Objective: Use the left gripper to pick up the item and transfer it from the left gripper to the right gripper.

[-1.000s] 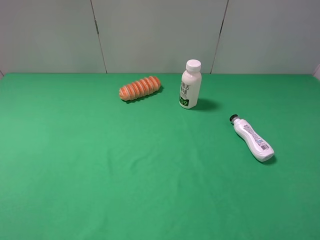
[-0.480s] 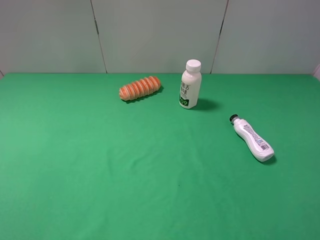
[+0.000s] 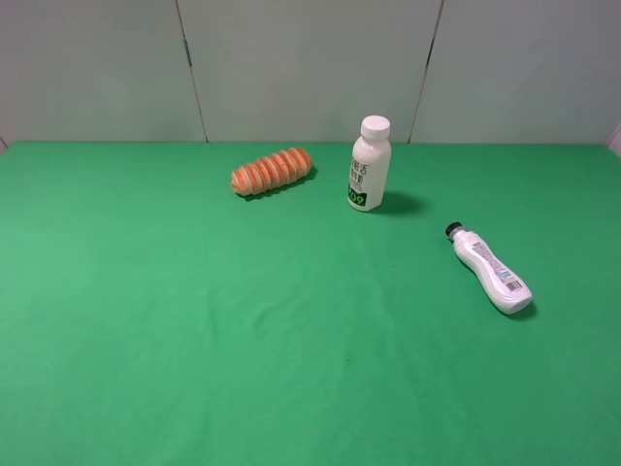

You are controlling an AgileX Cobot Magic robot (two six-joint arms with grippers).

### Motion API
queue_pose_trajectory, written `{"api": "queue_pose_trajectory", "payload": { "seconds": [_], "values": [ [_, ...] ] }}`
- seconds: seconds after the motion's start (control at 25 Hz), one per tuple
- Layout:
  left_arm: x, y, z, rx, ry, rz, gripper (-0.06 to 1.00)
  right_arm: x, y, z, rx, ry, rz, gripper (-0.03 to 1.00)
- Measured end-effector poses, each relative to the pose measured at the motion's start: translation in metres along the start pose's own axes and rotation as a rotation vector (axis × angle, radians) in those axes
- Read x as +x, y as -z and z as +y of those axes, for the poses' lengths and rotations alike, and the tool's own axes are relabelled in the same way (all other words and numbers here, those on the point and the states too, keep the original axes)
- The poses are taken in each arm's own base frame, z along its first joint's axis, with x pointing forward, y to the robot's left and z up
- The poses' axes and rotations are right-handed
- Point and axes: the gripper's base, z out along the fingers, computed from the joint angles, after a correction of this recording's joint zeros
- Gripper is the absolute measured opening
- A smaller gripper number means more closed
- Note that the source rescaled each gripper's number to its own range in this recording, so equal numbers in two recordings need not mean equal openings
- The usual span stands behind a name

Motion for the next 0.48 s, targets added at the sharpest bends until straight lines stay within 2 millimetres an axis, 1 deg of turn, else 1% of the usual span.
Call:
{"api": "queue_pose_trajectory", "payload": {
  "seconds": [0.48],
  "values": [
    [0.0,0.0,0.0,0.0,0.0,0.0,1.0,-0.0001,0.0,0.0,0.0,0.0,-0.001,1.0]
  ]
}}
